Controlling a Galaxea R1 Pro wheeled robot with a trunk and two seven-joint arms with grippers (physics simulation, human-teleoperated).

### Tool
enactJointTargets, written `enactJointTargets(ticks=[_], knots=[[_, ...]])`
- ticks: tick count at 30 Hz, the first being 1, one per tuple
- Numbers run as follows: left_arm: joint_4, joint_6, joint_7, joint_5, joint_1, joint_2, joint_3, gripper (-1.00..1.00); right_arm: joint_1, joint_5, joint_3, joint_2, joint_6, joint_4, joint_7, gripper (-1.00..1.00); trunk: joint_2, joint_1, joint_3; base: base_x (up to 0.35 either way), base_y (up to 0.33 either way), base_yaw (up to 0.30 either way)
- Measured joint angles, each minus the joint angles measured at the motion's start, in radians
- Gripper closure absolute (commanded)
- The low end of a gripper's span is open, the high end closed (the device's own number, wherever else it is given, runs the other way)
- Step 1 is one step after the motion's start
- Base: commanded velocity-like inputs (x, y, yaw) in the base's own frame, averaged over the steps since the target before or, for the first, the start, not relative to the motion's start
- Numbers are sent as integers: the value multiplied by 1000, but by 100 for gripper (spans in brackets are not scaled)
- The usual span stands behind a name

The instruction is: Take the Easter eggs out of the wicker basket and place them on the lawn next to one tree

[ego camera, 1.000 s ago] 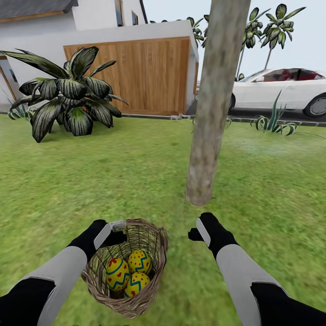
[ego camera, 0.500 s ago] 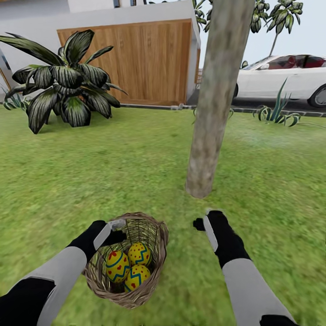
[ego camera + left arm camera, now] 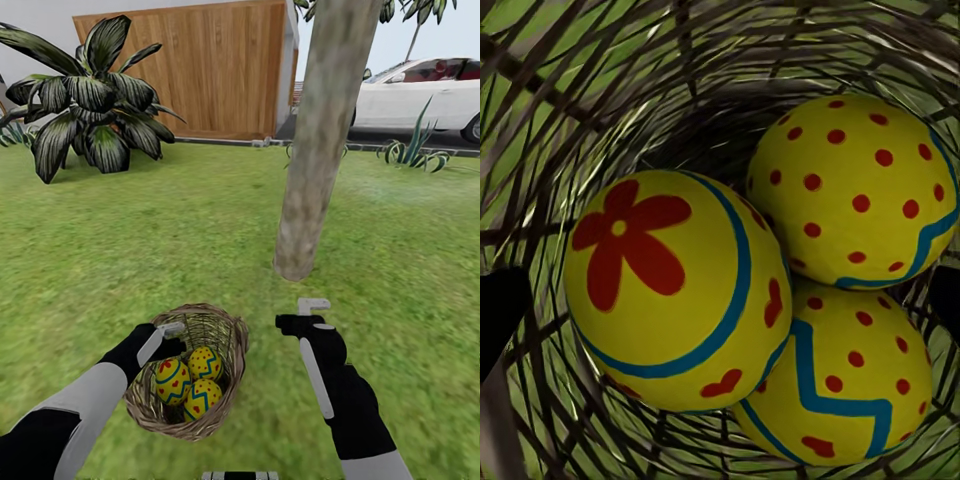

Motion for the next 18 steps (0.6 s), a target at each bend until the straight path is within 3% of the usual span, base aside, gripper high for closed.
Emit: enactJointTargets(ticks=[7,18], knots=[[-4,2,0,0,-6,3,0,-100,20,-3,9,-1,1,-45,0,-100,-2,3,-27,0,0,0],[-9,2,1,1,-7,3,-2,-100,23,-4,11,-1,1,-47,0,-100,-2,3,-27,5,5,0]])
